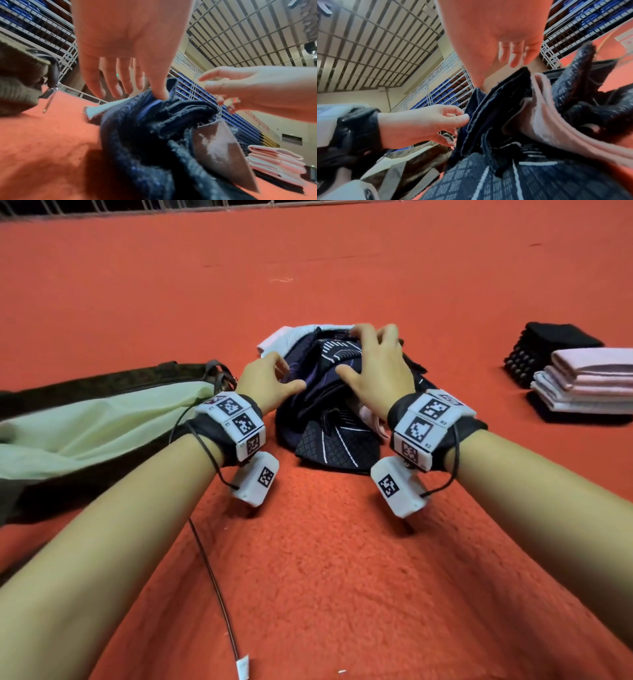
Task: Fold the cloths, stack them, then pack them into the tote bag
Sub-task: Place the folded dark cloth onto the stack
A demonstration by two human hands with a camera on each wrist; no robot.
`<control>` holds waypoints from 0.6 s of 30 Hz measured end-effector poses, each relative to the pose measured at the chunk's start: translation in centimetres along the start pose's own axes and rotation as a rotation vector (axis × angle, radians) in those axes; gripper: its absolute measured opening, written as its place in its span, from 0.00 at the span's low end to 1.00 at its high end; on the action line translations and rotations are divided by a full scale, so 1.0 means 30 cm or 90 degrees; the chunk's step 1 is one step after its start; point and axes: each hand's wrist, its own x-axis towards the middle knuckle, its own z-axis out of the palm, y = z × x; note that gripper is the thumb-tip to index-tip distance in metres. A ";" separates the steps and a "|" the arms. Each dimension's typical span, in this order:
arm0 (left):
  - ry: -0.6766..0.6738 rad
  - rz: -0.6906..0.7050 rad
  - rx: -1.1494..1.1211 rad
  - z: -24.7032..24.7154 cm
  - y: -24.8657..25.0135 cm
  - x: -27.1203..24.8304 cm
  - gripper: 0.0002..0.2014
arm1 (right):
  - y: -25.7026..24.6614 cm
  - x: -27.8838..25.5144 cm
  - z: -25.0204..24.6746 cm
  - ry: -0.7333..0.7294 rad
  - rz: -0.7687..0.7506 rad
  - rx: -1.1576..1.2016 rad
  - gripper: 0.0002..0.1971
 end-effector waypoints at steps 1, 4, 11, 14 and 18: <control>-0.002 0.003 -0.005 0.000 0.000 0.006 0.16 | -0.011 0.018 0.001 -0.012 -0.034 -0.021 0.25; 0.016 0.008 -0.021 -0.007 0.006 0.022 0.11 | -0.050 0.083 0.011 -0.095 -0.140 -0.087 0.25; 0.054 0.000 -0.199 -0.094 0.013 0.050 0.03 | -0.123 0.230 -0.017 -0.143 -0.263 -0.170 0.12; 0.063 0.007 -0.221 -0.144 0.020 0.077 0.10 | -0.152 0.275 -0.042 -0.132 -0.250 -0.121 0.11; 0.105 0.060 -0.275 -0.219 0.103 0.099 0.13 | -0.194 0.316 -0.124 -0.063 -0.140 0.114 0.08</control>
